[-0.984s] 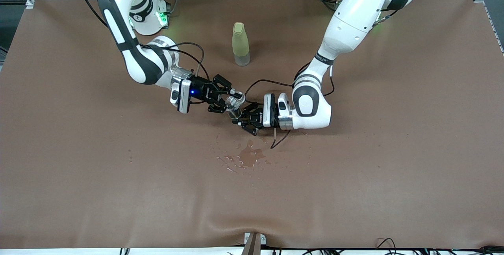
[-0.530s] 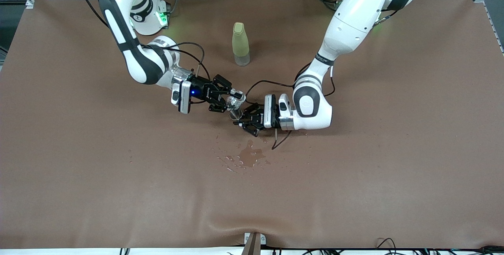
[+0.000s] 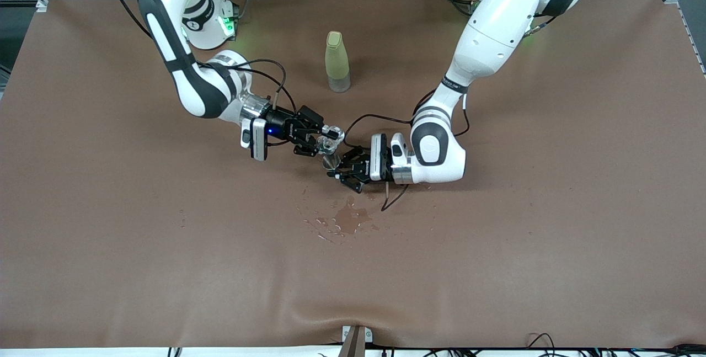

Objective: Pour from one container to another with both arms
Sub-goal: 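Tilt the beaker with the right gripper over the held jigger, then pour liquid from the beaker into the jigger with the right gripper, then tilt the beaker upright and move both grippers apart, then lower the beaker and jigger back onto the table with both grippers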

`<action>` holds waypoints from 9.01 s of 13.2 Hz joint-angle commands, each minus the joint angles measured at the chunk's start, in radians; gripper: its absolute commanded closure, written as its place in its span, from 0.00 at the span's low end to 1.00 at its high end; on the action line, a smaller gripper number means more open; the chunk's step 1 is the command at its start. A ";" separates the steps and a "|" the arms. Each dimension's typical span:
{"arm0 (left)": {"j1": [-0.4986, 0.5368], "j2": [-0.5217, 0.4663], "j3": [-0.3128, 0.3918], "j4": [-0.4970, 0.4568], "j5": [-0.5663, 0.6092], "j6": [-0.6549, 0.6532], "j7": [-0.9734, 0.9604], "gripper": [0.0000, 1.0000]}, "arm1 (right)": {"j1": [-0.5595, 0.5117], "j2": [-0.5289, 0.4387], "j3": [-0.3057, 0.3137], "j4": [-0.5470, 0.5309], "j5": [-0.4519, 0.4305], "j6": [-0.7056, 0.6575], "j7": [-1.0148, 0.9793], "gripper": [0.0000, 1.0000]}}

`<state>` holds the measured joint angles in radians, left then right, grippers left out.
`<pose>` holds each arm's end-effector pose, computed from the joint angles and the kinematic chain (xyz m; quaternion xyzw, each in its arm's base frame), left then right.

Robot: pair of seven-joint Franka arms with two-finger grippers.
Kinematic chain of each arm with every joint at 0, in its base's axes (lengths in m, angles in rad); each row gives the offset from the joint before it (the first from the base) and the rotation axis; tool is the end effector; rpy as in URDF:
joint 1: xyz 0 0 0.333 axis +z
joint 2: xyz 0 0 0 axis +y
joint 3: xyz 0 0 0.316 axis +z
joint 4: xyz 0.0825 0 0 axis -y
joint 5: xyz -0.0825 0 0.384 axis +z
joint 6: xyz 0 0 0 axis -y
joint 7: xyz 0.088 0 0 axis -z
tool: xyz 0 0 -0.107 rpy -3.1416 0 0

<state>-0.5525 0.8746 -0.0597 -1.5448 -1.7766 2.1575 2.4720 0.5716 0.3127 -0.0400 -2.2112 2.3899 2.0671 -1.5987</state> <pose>0.5588 -0.4327 0.1474 0.5317 -0.5913 0.4287 0.4287 0.4738 0.3202 0.2602 -0.7151 -0.0183 -0.2842 0.6384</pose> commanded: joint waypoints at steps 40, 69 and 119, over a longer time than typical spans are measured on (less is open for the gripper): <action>-0.014 0.047 0.005 0.055 -0.033 0.013 0.019 1.00 | 0.013 -0.006 -0.006 -0.004 0.020 0.018 0.493 0.82; 0.000 0.034 0.003 0.057 -0.044 0.024 0.005 1.00 | -0.057 -0.010 -0.015 0.025 -0.189 0.019 0.629 0.85; 1.071 0.009 0.000 -0.094 0.784 -0.619 -0.019 0.92 | -1.110 0.733 -0.017 0.762 -1.413 -0.748 -0.856 0.74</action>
<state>0.5031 0.8757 -0.0501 -1.6543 -1.0128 1.5642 2.4387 -0.5175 1.0330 -0.0771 -1.4523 0.9965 1.3223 -2.4410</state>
